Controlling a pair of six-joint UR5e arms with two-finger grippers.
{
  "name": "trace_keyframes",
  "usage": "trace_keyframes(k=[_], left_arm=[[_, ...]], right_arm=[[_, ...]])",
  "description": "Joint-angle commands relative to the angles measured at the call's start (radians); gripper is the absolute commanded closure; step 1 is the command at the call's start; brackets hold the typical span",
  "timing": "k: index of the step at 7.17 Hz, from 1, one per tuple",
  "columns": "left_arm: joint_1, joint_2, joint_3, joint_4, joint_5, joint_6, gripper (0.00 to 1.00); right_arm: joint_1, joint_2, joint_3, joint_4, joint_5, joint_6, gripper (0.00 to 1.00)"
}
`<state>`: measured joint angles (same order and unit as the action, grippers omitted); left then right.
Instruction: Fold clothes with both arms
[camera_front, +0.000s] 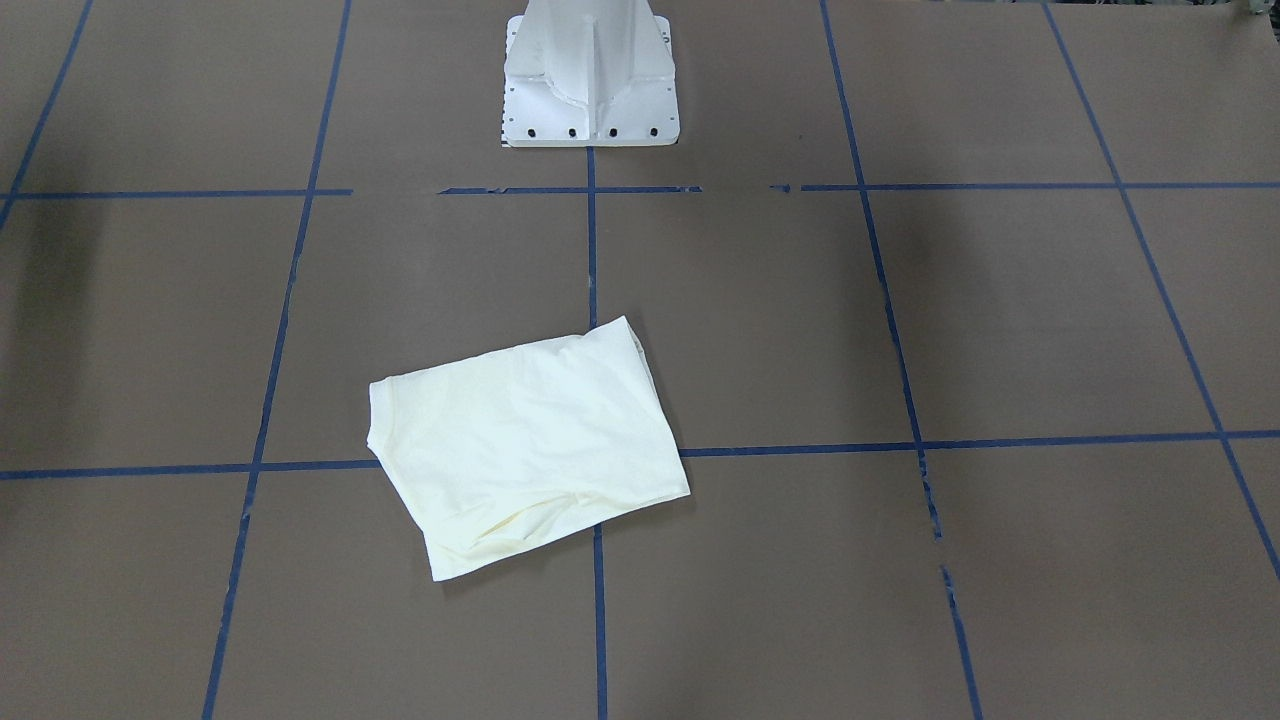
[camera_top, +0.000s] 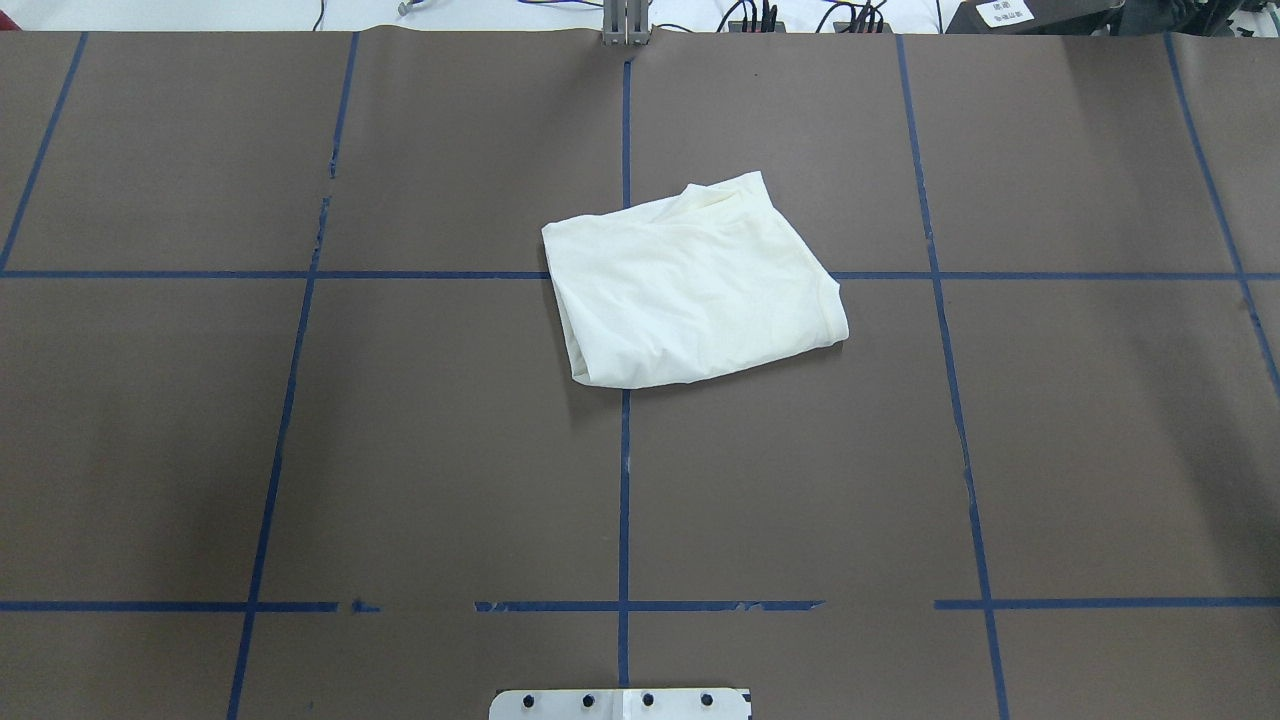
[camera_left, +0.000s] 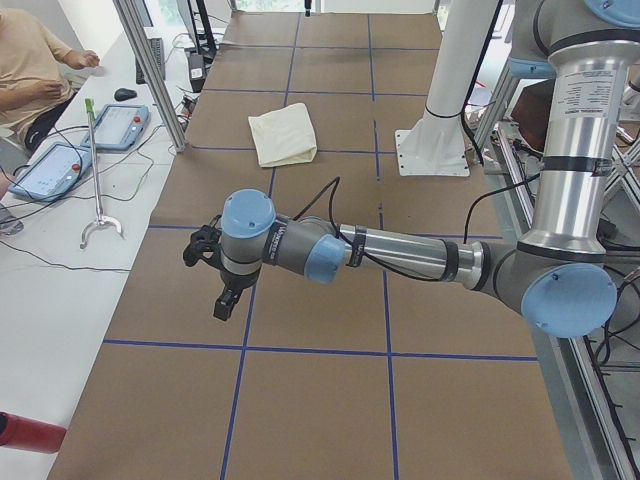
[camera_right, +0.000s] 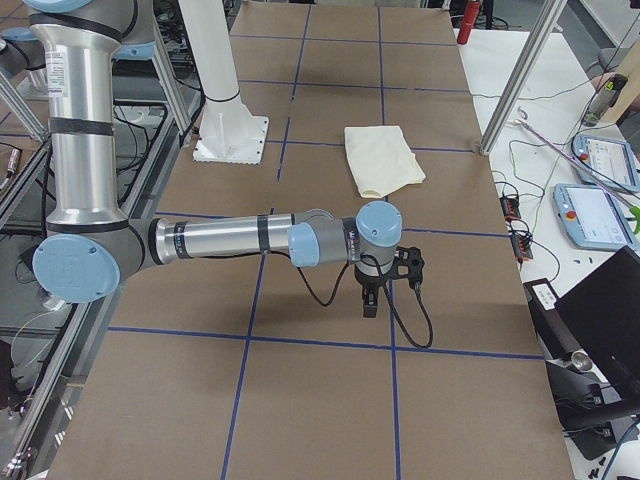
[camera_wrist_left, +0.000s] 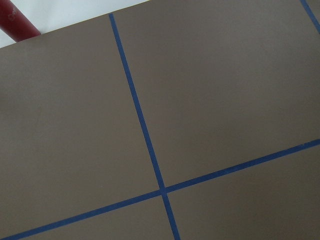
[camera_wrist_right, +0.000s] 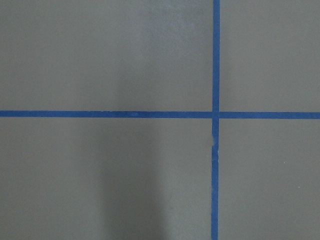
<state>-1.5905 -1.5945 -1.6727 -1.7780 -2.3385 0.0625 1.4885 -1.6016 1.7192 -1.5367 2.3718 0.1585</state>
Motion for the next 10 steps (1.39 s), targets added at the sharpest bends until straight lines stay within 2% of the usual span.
trace_keyframes(k=[1,6,8,10], left_arm=[[0.003,0.056,-0.018,-0.003,-0.008,0.0,0.0],[0.017,0.093,-0.042,0.011,-0.01,-0.009,0.0],[0.021,0.114,-0.045,0.063,-0.012,0.0,0.0],[0.082,0.117,-0.053,0.08,-0.012,0.0,0.0]], right_arm=[[0.007,-0.029,0.016,-0.008,-0.006,-0.028,0.0],[0.007,-0.014,0.016,-0.003,-0.01,-0.014,0.0],[0.007,-0.014,0.013,-0.003,-0.026,-0.014,0.0],[0.007,-0.017,0.026,0.003,-0.028,-0.011,0.0]])
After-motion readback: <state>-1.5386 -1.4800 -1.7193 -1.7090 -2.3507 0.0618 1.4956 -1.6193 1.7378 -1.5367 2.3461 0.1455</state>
